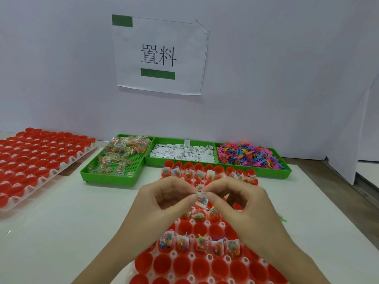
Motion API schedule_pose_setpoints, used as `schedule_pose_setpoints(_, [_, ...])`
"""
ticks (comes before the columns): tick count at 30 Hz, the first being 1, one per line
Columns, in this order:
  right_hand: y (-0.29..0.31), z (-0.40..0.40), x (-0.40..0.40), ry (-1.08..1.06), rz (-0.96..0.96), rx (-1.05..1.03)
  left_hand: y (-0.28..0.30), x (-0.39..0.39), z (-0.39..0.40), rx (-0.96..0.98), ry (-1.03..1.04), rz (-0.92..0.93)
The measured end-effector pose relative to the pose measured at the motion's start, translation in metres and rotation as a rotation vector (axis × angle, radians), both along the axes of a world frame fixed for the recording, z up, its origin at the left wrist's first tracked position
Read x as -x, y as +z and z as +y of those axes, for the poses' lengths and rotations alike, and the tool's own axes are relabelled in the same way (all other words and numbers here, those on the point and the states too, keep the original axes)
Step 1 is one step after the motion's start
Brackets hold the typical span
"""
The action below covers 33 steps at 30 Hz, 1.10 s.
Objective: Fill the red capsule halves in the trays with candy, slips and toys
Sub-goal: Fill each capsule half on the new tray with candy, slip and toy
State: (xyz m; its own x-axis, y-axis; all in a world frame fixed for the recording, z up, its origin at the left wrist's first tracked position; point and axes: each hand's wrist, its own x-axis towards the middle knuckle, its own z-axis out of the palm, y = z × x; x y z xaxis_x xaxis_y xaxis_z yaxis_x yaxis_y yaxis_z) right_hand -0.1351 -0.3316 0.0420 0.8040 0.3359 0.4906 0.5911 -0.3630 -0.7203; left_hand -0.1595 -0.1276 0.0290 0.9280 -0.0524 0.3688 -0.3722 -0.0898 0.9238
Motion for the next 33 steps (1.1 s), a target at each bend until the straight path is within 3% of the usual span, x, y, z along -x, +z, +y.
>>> schedule_pose_setpoints(3, [-0.002,-0.003,0.001,-0.024,-0.009,0.014,-0.004,0.002,-0.004,-0.042,-0.045,-0.043])
schedule_pose_setpoints(8, [0.002,-0.008,0.004,-0.042,-0.095,0.122,-0.008,0.003,-0.007,-0.184,0.071,-0.159])
schedule_pose_setpoints(14, [0.004,-0.008,0.009,-0.024,-0.211,0.282,-0.007,0.004,-0.007,-0.623,0.245,-0.601])
schedule_pose_setpoints(19, [0.006,-0.01,0.012,0.021,-0.091,0.211,-0.009,0.007,-0.006,-0.619,0.287,-0.686])
schedule_pose_setpoints(22, [0.007,-0.014,0.01,0.069,0.021,0.123,-0.005,0.006,-0.008,-0.476,0.296,-0.6])
schedule_pose_setpoints(27, [0.005,-0.013,0.008,0.044,0.081,0.002,0.003,0.008,-0.012,-0.004,0.081,-0.153])
schedule_pose_setpoints(30, [0.002,-0.008,0.01,0.037,0.088,-0.017,0.005,0.007,-0.01,0.012,-0.012,-0.025])
schedule_pose_setpoints(33, [0.002,-0.004,0.012,0.021,0.144,-0.054,0.008,0.008,-0.008,0.002,0.018,-0.033])
